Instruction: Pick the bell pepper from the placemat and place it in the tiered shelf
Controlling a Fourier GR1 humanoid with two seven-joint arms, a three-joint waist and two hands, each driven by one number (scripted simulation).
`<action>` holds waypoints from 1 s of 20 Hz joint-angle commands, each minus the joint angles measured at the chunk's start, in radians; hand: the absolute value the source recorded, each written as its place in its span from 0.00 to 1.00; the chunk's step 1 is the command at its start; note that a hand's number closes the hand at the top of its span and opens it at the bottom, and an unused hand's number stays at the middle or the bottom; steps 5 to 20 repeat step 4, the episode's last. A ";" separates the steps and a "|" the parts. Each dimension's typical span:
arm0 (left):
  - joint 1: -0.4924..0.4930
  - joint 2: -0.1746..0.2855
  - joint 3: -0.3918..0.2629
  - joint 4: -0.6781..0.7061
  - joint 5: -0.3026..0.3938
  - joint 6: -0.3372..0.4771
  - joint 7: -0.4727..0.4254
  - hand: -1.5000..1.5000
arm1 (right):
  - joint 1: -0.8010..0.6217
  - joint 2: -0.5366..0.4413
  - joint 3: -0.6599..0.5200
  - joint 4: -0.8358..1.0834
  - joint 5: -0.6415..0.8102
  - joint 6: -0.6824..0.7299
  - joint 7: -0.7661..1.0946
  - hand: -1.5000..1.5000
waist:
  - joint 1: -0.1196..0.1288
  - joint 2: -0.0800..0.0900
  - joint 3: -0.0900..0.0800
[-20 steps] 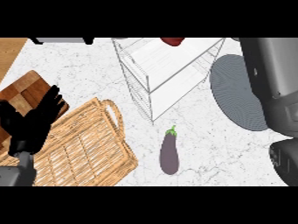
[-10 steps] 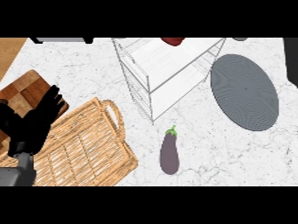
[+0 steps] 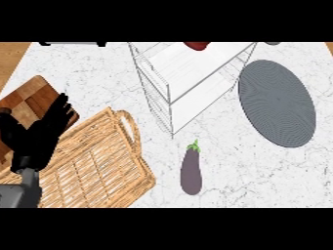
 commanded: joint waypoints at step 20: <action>0.029 -0.030 -0.045 0.081 -0.014 -0.002 0.059 0.50 | 0.029 -0.168 -0.049 0.107 -0.046 0.184 -0.055 0.00 | 0.009 0.021 -0.020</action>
